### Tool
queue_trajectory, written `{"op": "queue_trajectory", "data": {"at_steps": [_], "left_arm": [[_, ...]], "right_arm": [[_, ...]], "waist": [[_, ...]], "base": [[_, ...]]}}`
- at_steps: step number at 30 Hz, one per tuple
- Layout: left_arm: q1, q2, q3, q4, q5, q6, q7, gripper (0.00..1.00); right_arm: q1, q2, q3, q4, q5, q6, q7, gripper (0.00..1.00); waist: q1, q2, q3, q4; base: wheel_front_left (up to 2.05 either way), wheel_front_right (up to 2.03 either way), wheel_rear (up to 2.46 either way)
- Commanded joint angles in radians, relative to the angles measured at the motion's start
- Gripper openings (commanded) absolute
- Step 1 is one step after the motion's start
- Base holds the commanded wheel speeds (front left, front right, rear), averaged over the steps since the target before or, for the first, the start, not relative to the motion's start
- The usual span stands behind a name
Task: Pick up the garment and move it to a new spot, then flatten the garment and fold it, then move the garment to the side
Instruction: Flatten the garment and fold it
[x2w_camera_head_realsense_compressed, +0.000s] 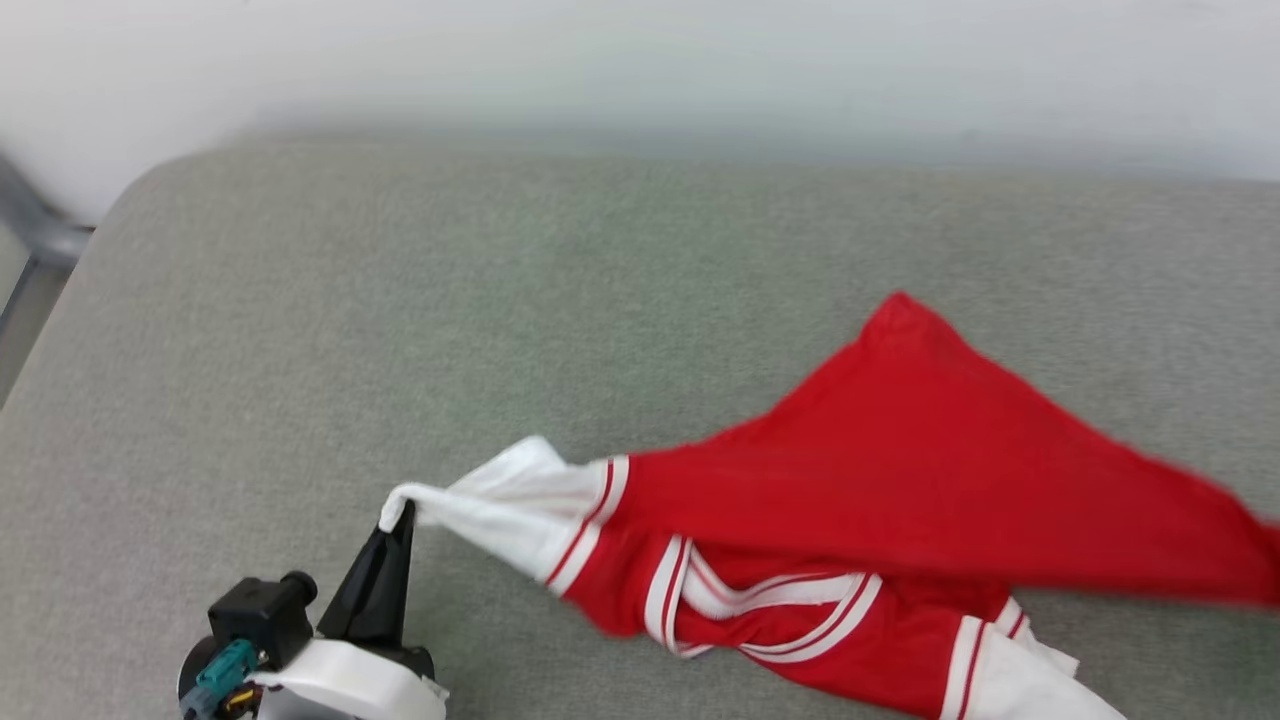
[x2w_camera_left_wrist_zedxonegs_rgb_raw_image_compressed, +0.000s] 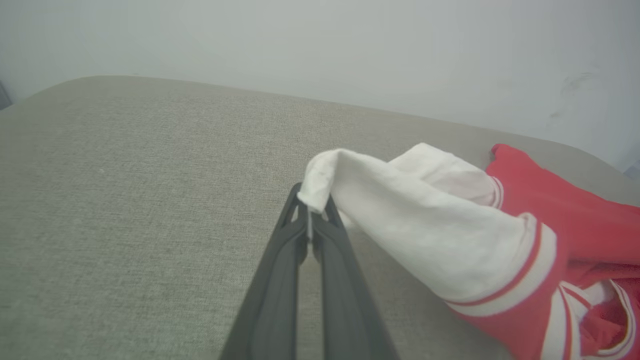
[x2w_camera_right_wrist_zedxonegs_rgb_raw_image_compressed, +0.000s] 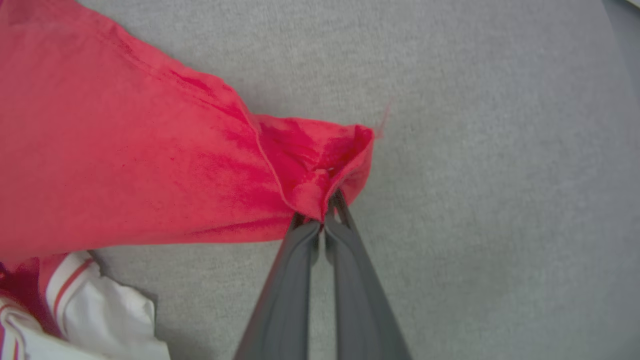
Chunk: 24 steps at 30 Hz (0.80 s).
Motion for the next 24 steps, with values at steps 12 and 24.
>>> {"op": "queue_trajectory", "data": {"at_steps": [12,24], "left_arm": [[0.033,0.026,-0.015,0.069,-0.024,0.001,-0.002,0.0],[0.026,0.031,-0.036,0.093,-0.035,0.001,-0.002,0.0]], "right_arm": [[0.362,0.257,-0.081,-0.09,0.045,-0.001,-0.097,0.0],[0.301,0.281,-0.06,-0.069,0.041,0.0,-0.579,1.0]], "waist": [[0.0001,-0.0001,-0.056,-0.056],[0.0001,-0.0001,-0.076,-0.046]], "base": [[0.0,0.0,0.0],[0.0,0.0,0.0]]}}
